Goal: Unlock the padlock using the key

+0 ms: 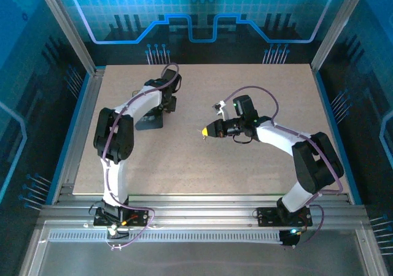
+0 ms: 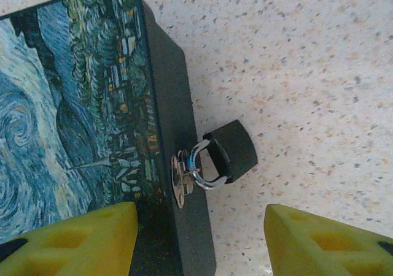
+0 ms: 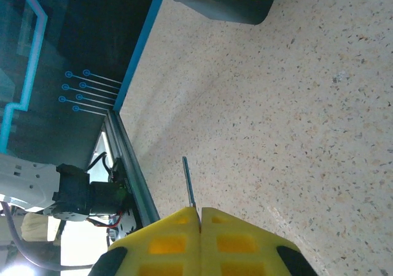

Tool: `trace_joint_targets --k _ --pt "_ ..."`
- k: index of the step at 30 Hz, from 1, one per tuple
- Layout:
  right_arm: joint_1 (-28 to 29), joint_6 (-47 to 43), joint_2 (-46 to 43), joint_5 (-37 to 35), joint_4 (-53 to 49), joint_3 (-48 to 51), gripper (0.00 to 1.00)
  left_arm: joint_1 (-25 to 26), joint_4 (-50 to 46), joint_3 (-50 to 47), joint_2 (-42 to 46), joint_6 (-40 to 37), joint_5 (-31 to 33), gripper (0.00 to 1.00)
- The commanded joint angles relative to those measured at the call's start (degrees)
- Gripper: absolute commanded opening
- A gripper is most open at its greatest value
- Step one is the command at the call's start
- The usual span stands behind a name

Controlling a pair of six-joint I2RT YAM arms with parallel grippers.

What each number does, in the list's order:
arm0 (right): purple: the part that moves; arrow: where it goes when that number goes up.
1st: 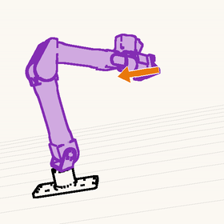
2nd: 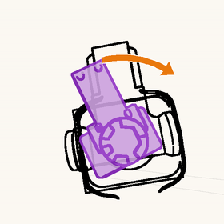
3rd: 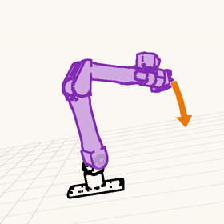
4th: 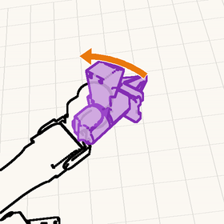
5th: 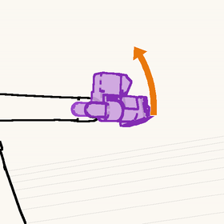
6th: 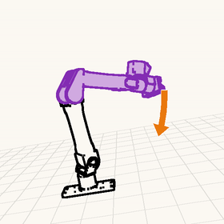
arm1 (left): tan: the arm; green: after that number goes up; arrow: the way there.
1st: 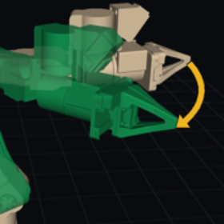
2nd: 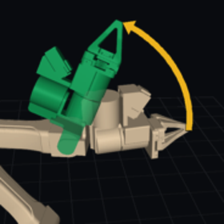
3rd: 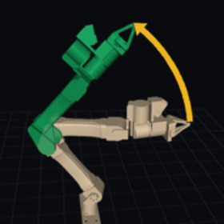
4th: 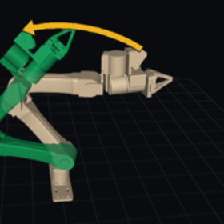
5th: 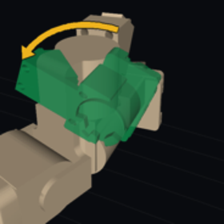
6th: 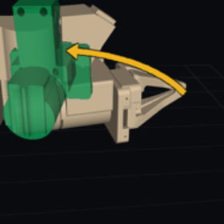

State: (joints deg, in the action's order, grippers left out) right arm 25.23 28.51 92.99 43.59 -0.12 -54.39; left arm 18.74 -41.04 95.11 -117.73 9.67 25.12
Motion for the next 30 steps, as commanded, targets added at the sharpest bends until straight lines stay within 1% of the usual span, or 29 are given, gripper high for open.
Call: trace_joint_targets --k 1,5,11,15,22,27,28,30 --pt "1.0 -1.2 -0.6 -0.4 -1.2 -0.4 0.0 0.5 -1.8 -0.5 0.5 -2.8 7.7 0.57" --pt "1.0 -0.6 0.7 0.1 -0.6 -0.9 0.0 0.5 -0.1 -6.8 3.2 -4.6 10.6 0.57" --pt "1.3 0.3 2.3 0.8 0.1 -2.4 0.0 0.3 -0.3 -13.0 7.0 -5.9 11.5 0.57" --pt "1.6 0.1 2.0 0.6 -0.1 -2.2 0.0 -0.1 -0.5 -17.8 11.6 -5.9 11.9 0.56" --pt "1.7 0.3 1.8 0.7 0.3 -1.3 0.0 -4.6 -0.4 -26.7 19.0 -5.2 10.5 0.54" --pt "1.7 0.5 1.8 0.9 0.7 -1.3 0.0 -7.5 -2.0 -28.3 22.4 -3.0 9.8 0.55" --pt "1.9 0.6 1.8 0.9 0.9 -1.3 0.0 -8.5 -2.2 -28.4 22.7 -2.3 9.0 0.55" --pt "1.8 0.6 1.8 1.0 1.2 -1.1 0.0 -10.5 -2.5 -28.2 22.8 -0.2 5.0 0.55"
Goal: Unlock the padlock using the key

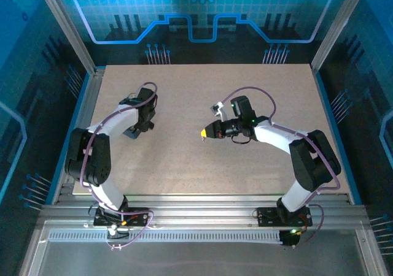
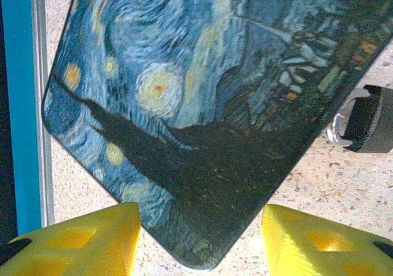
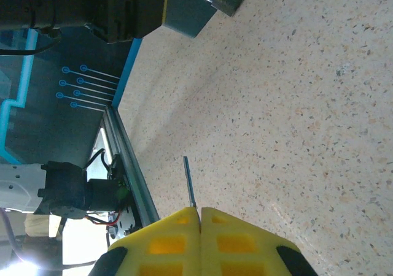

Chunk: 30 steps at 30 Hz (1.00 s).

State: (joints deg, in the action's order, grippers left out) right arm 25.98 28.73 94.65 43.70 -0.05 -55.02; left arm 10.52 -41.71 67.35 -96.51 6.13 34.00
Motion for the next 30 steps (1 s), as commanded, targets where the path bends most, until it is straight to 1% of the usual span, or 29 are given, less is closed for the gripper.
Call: trace_joint_targets --k 1,3,6,9,11,15,19,23,27,30 --pt "1.1 0.4 0.1 0.9 1.1 -0.4 0.0 -2.5 -1.9 -0.2 1.8 4.4 -5.6 0.55" --pt "1.1 -0.1 0.0 0.9 0.7 -0.3 0.0 -2.5 -2.0 0.4 2.9 7.3 -9.2 0.55" --pt "1.0 -0.8 -0.1 0.7 0.1 -0.2 0.0 -2.4 -1.9 1.2 5.1 14.8 -15.8 0.51" --pt "0.9 -1.1 -0.2 0.6 0.0 -0.1 0.0 -1.5 -3.5 2.9 5.5 23.4 -18.1 0.48" --pt "0.8 -1.2 -0.1 0.7 0.1 -0.2 0.0 -0.2 -3.9 3.8 4.9 27.1 -17.9 0.49" --pt "0.7 -1.3 0.2 0.9 0.2 -0.5 0.0 1.6 0.8 2.2 4.0 37.8 -18.2 0.54" --pt "0.7 -1.5 -0.3 1.3 0.2 -0.9 0.0 2.1 2.8 2.2 -0.3 46.4 -15.5 0.57" --pt "0.7 -2.7 -1.0 1.2 -0.8 -0.9 0.0 2.2 4.1 4.1 -4.3 50.2 -13.2 0.58" --pt "0.6 -3.4 -1.3 1.2 -1.0 -0.2 0.0 2.2 2.9 7.6 -8.9 51.3 -12.4 0.59" --pt "0.4 -3.4 -0.9 1.2 -0.5 0.4 0.0 2.2 3.0 8.1 -10.8 51.9 -11.5 0.6"
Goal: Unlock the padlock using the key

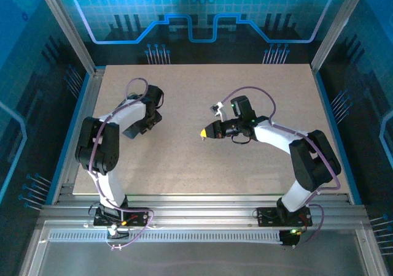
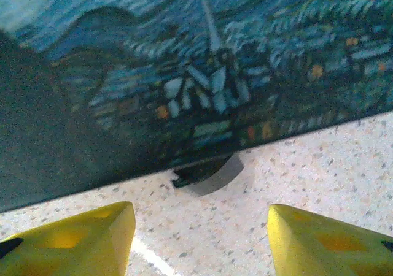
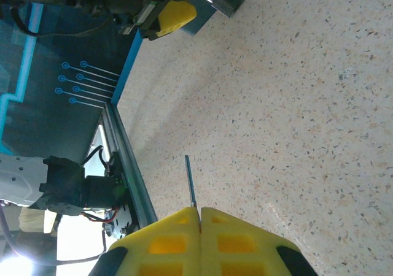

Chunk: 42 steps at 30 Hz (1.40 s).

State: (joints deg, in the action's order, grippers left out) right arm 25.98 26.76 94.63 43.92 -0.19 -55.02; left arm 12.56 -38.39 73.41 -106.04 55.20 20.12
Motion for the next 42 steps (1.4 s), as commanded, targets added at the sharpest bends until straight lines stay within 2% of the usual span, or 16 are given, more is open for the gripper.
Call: trace_joint_targets --k 1,10,23,31,35,38,42 --pt "0.3 -1.4 -0.8 1.1 -0.1 0.6 0.0 0.1 -0.2 2.2 -1.8 2.8 2.5 0.6" --pt "-0.7 -0.9 1.5 1.8 1.8 1.4 0.0 -1.4 0.2 2.7 -6.2 2.6 2.1 0.61" --pt "-0.7 1.1 7.3 2.8 4.8 -0.5 0.0 -3.8 3.7 2.1 -8.0 -1.8 2.6 0.58" --pt "0.0 1.4 8.6 3.0 5.2 -1.4 0.0 -4.4 4.7 2.1 -8.7 -4.4 3.7 0.47" --pt "0.1 1.3 8.3 3.0 4.9 -0.7 0.0 -4.4 5.5 1.1 -8.3 -6.2 3.6 0.38" --pt "0.1 1.2 8.1 3.0 4.9 -0.1 0.0 -4.3 6.2 0.6 -7.7 -7.9 1.2 0.32" --pt "0.1 1.1 7.4 2.6 4.9 0.7 0.0 -2.5 7.0 0.6 -6.9 -12.3 -5.2 0.26"
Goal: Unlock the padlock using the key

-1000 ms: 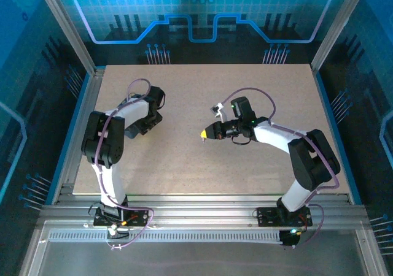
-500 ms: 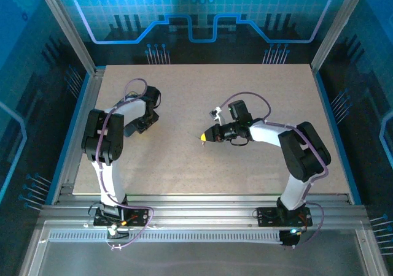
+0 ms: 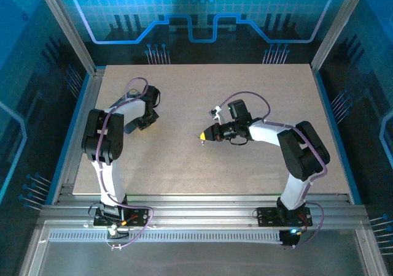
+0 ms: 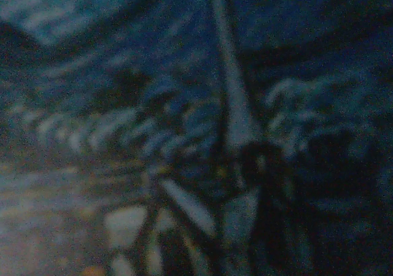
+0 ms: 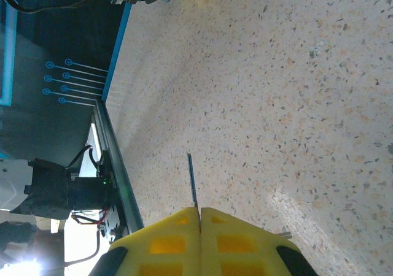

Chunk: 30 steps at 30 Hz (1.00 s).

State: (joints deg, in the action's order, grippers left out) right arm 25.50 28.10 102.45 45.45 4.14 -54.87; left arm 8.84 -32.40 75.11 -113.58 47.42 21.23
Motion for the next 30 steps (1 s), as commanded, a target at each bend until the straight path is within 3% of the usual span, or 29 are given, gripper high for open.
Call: trace_joint_targets --k 1,7,14,19,30 --pt "0.5 -0.3 -0.7 1.0 0.5 0.8 0.0 1.8 0.9 -1.1 0.8 -5.3 -7.8 0.25" --pt "-0.4 -1.6 -3.4 0.0 -1.5 2.2 0.0 7.2 -0.2 -0.2 2.5 -9.2 -15.4 0.23" --pt "-3.3 -2.2 -7.4 -0.6 -3.7 4.2 0.0 12.7 1.0 0.3 2.4 -3.0 -21.8 0.21" --pt "-3.7 -3.3 -10.9 -1.9 -5.9 5.9 0.0 13.2 5.4 -0.3 5.1 3.5 -29.9 0.18" --pt "-4.2 -6.8 -17.4 -1.0 -13.1 2.9 0.0 10.8 6.9 -1.6 15.2 8.6 -48.1 0.12"
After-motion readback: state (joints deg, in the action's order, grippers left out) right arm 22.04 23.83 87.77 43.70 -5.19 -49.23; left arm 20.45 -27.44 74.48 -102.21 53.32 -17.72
